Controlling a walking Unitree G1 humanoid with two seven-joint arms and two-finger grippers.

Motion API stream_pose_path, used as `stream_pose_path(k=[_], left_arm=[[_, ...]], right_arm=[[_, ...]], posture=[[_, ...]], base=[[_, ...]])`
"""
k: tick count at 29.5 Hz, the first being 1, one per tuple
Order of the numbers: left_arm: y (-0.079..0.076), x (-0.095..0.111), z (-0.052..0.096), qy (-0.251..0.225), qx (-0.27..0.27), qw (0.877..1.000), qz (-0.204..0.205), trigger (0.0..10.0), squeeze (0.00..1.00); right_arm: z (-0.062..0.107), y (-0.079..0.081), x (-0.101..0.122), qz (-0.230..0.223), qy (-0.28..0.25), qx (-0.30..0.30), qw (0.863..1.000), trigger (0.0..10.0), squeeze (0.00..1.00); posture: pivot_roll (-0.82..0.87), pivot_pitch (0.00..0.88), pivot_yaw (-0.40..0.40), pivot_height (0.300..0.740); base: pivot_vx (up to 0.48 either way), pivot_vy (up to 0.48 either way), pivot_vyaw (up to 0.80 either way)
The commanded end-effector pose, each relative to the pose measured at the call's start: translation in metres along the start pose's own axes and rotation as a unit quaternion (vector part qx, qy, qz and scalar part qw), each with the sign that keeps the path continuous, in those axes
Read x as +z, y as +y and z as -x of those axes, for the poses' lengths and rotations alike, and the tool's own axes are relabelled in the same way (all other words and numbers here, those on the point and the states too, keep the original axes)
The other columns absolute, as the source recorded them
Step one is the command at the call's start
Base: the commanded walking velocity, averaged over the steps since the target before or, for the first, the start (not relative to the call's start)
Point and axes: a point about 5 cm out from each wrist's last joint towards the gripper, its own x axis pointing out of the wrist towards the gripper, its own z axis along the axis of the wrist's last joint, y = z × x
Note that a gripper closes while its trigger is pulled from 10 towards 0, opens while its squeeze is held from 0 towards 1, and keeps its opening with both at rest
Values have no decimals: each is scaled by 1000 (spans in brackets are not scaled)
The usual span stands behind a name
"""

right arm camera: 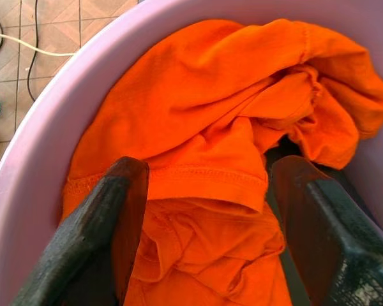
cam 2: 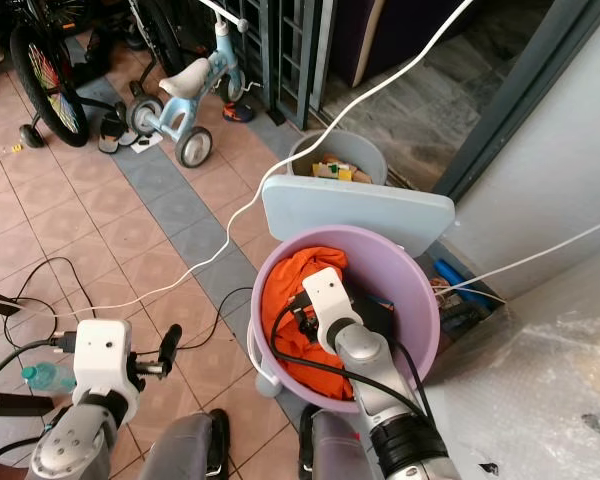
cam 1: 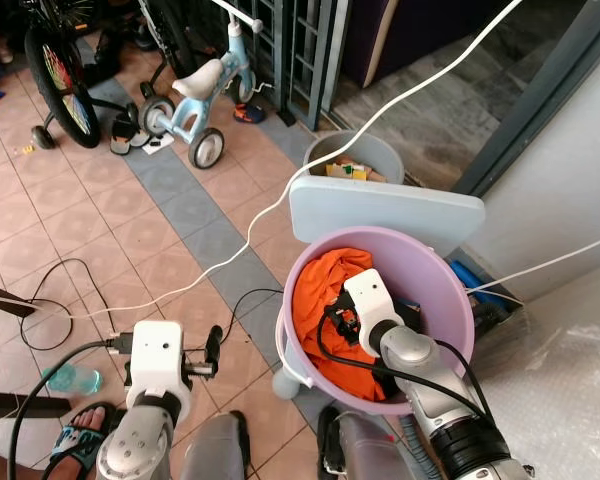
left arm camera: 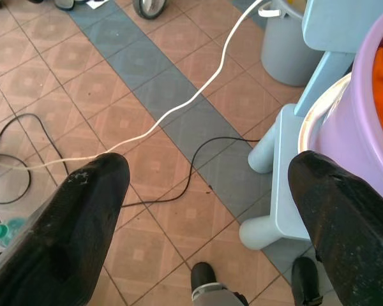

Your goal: Clothes washing

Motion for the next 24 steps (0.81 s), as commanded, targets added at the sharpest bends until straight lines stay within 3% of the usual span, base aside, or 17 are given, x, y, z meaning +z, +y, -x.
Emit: stream_pose_path(k=[1,8,10,13,14,15,16,20,24], left_arm=[[6,3,7,7,12,1000,-6,10000,0],[11,10,18,9,30,999,-21,10000,0],[15,20,19,-19,54,998,-20,10000,0],[15,25,21,-21,58,998,-15,10000,0],[15,25,21,-18,57,998,-16,10000,0],[15,25,22,-18,57,998,-17,10000,0],[15,25,22,-17,58,998,-17,10000,0],[18,23,24,-13,68,997,-18,10000,0],[18,25,24,-13,69,997,-19,10000,0]], right_arm=[[-5,7,-4,7,11,15,1000,10000,0],[-19,13,7,31,2,18,999,10000,0],[-25,15,7,66,8,-9,998,10000,0],[-32,25,7,108,12,-28,994,10000,0],[-34,35,6,120,15,-16,993,4784,0],[-34,40,5,120,17,-8,993,4784,0],[-34,45,5,123,16,-1,992,275,0],[-35,58,0,143,11,10,990,0,0],[-35,56,-3,142,15,4,990,0,0]], posture=[[232,351,-30,740],[252,383,-29,740],[256,389,-31,740],[270,391,-29,740],[270,391,-29,740],[278,387,-31,740],[280,385,-32,740],[292,379,-33,740],[292,374,-37,740]], base=[[0,0,0],[0,0,0],[0,0,0],[0,0,0],[0,0,0],[0,0,0],[0,0,0],[0,0,0],[0,0,0]])
